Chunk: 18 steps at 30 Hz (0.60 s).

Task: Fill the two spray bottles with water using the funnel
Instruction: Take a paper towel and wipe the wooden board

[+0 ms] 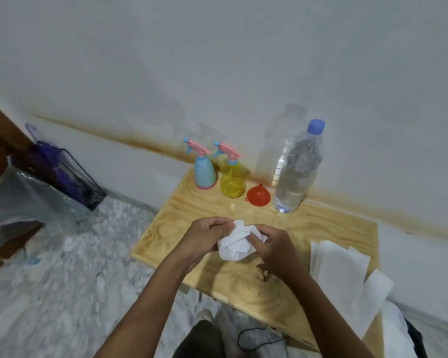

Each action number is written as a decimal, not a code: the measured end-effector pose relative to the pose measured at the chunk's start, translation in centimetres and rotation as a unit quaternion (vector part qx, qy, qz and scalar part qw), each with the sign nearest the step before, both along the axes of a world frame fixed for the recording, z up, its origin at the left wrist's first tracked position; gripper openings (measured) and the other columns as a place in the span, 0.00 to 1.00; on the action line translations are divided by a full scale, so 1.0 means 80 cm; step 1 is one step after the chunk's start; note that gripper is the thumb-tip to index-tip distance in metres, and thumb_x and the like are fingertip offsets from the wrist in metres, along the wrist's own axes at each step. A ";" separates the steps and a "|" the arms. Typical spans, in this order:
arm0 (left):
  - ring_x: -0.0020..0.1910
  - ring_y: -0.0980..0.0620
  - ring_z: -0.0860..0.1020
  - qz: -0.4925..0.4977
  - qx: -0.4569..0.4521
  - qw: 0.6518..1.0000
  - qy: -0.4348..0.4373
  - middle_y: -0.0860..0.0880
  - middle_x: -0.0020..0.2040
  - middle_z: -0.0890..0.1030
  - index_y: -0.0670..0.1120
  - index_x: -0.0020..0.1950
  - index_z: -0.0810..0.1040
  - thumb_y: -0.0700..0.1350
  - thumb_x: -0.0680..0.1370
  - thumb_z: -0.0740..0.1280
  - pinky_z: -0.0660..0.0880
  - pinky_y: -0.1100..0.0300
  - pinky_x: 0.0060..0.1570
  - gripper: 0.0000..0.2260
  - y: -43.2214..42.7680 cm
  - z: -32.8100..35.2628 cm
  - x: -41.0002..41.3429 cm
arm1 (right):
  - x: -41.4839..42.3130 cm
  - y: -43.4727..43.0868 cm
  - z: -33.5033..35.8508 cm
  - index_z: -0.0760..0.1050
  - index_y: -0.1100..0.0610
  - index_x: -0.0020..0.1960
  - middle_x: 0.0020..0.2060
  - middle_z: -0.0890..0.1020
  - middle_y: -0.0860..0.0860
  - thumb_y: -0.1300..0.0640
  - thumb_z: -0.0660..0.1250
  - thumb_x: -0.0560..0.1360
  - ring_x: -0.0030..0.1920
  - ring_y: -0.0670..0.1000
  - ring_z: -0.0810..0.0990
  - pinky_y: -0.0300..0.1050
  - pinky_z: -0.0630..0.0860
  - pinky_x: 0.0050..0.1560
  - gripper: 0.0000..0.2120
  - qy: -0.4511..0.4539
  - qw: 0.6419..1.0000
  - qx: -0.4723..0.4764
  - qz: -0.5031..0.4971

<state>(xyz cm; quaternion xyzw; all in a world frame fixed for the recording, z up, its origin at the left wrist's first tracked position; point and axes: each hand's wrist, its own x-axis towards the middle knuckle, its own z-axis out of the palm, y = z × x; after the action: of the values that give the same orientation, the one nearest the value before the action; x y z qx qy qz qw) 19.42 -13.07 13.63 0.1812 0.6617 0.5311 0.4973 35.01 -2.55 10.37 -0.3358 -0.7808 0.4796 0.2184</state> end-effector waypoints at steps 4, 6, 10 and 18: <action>0.45 0.47 0.83 0.075 -0.041 0.996 0.022 0.42 0.48 0.86 0.44 0.56 0.83 0.44 0.77 0.72 0.80 0.56 0.46 0.09 -0.021 -0.024 -0.053 | -0.046 0.009 -0.028 0.78 0.49 0.41 0.35 0.81 0.44 0.55 0.64 0.79 0.36 0.38 0.77 0.31 0.69 0.37 0.09 -0.089 0.996 -0.002 0.018; 0.44 0.50 0.83 0.096 -0.062 0.992 0.051 0.41 0.48 0.84 0.45 0.57 0.82 0.45 0.76 0.73 0.79 0.56 0.46 0.11 -0.026 -0.043 -0.080 | -0.072 0.020 -0.050 0.77 0.51 0.42 0.36 0.78 0.46 0.53 0.63 0.80 0.36 0.40 0.75 0.36 0.67 0.40 0.09 -0.116 0.993 -0.007 0.015; 0.43 0.56 0.80 0.085 -0.141 0.968 0.190 0.49 0.48 0.78 0.43 0.62 0.78 0.45 0.74 0.75 0.76 0.67 0.40 0.18 -0.027 -0.101 -0.137 | -0.126 0.039 -0.097 0.81 0.51 0.48 0.42 0.80 0.43 0.49 0.63 0.79 0.44 0.44 0.77 0.34 0.67 0.43 0.10 -0.160 0.987 -0.020 0.011; 0.79 0.46 0.52 -0.098 -0.282 0.883 0.362 0.43 0.80 0.54 0.48 0.79 0.56 0.60 0.69 0.76 0.57 0.55 0.74 0.46 -0.015 -0.186 -0.228 | -0.200 0.051 -0.153 0.79 0.51 0.63 0.64 0.80 0.48 0.62 0.62 0.77 0.62 0.51 0.78 0.42 0.71 0.58 0.17 -0.178 0.979 0.060 -0.075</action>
<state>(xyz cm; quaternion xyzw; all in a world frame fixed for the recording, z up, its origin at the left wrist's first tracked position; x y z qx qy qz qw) 1.17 -14.29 -1.28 0.2766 0.8963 0.1684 0.3029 19.00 1.56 -1.87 -0.4593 -0.8072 0.3469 0.1311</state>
